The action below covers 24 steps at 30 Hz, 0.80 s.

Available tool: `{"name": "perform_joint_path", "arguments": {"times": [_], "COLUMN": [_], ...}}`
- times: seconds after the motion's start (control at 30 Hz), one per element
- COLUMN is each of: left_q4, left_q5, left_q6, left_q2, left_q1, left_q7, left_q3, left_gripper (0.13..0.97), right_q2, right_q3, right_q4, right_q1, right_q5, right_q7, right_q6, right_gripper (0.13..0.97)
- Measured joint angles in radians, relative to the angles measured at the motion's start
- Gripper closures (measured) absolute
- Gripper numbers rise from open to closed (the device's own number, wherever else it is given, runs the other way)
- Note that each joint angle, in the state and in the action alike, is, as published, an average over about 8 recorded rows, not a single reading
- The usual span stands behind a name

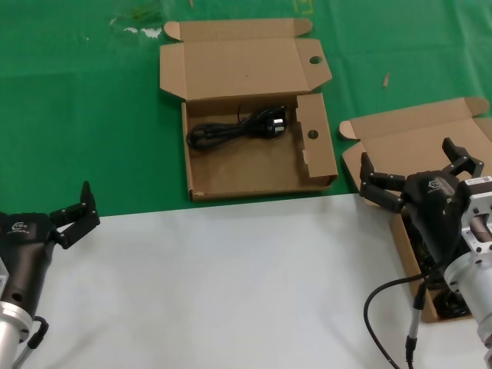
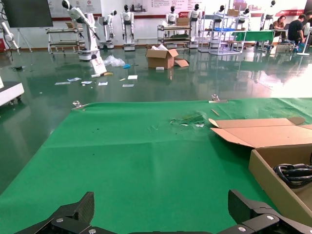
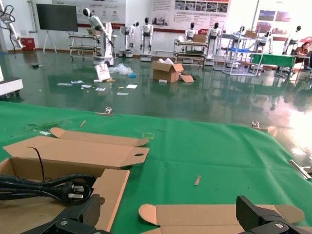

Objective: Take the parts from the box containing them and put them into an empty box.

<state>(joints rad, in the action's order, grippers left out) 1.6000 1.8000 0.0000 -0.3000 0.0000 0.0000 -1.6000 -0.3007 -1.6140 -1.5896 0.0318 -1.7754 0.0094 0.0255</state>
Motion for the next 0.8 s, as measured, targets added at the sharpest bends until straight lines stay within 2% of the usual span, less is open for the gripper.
{"name": "perform_joint_path", "arguments": {"times": [0.8], "left_q4": [0.0], "left_q5": [0.0], "left_q6": [0.0], "left_q2": [0.0], "left_q1": [0.0], "left_q7": [0.0], "left_q3": [0.0], "left_gripper": [0.132], "right_q2": [0.0], "right_q3": [0.0], "right_q4": [0.0], "right_q1": [0.0], "right_q5": [0.0], "right_q7": [0.0], "right_q6": [0.0], "right_gripper": [0.129]}}
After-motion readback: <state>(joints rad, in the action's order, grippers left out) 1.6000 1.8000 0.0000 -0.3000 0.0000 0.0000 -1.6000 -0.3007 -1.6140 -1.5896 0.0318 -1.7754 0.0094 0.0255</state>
